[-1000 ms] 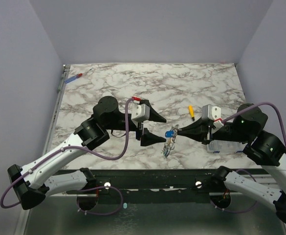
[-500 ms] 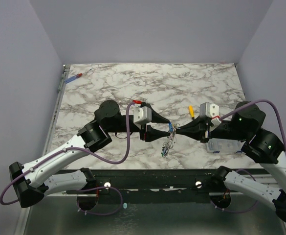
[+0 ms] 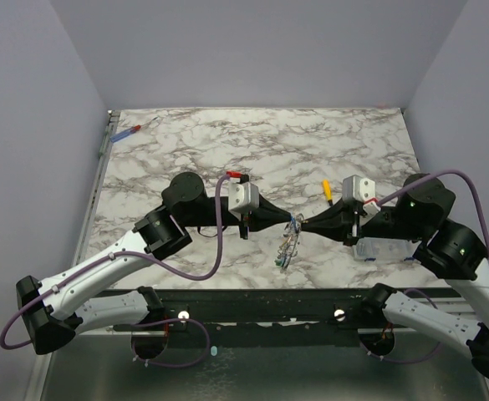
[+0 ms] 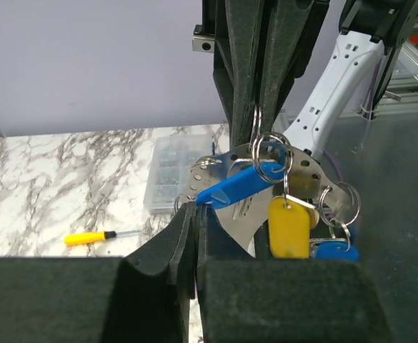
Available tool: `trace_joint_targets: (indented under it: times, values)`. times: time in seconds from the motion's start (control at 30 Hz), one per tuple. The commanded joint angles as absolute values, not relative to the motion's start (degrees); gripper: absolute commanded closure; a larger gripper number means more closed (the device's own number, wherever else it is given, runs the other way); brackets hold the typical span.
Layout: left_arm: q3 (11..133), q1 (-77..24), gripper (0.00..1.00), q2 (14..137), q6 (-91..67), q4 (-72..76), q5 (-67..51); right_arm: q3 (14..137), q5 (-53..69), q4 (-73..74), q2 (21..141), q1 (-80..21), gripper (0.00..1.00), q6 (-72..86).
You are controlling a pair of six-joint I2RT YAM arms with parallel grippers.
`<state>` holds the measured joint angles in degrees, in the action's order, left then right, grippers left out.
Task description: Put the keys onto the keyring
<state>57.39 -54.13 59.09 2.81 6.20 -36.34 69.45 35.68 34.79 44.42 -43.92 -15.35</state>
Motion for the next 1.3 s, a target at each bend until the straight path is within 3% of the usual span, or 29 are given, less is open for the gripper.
trace_joint_targets:
  times: [0.0, 0.4, 0.5, 0.6, 0.97, 1.27]
  values:
    - [56.7, -54.5, 1.0, 57.7, 2.5, 7.5, -36.6, 71.8, 36.0, 31.7, 44.4, -44.1, 0.99, -14.9]
    - [55.6, -54.5, 0.97, 52.6, 6.7, 1.6, -32.6, 72.7, 36.4, 32.4, 44.6, -44.1, 0.99, -15.1]
    - [56.0, -54.5, 0.61, 51.8, 7.0, 0.8, -32.4, 72.8, 37.7, 32.6, 45.2, -44.1, 0.99, -14.8]
    - [57.2, -54.5, 0.45, 51.7, 7.7, 0.1, -33.2, 73.0, 39.0, 32.8, 45.5, -44.1, 0.99, -14.5]
    - [60.7, -54.5, 0.52, 56.0, 10.1, -3.3, -38.4, 74.5, 42.3, 35.6, 47.7, -44.1, 0.99, -14.3]
    - [61.5, -54.5, 0.51, 57.8, 9.9, -3.7, -43.5, 74.9, 42.5, 35.7, 48.3, -44.1, 0.99, -14.2]
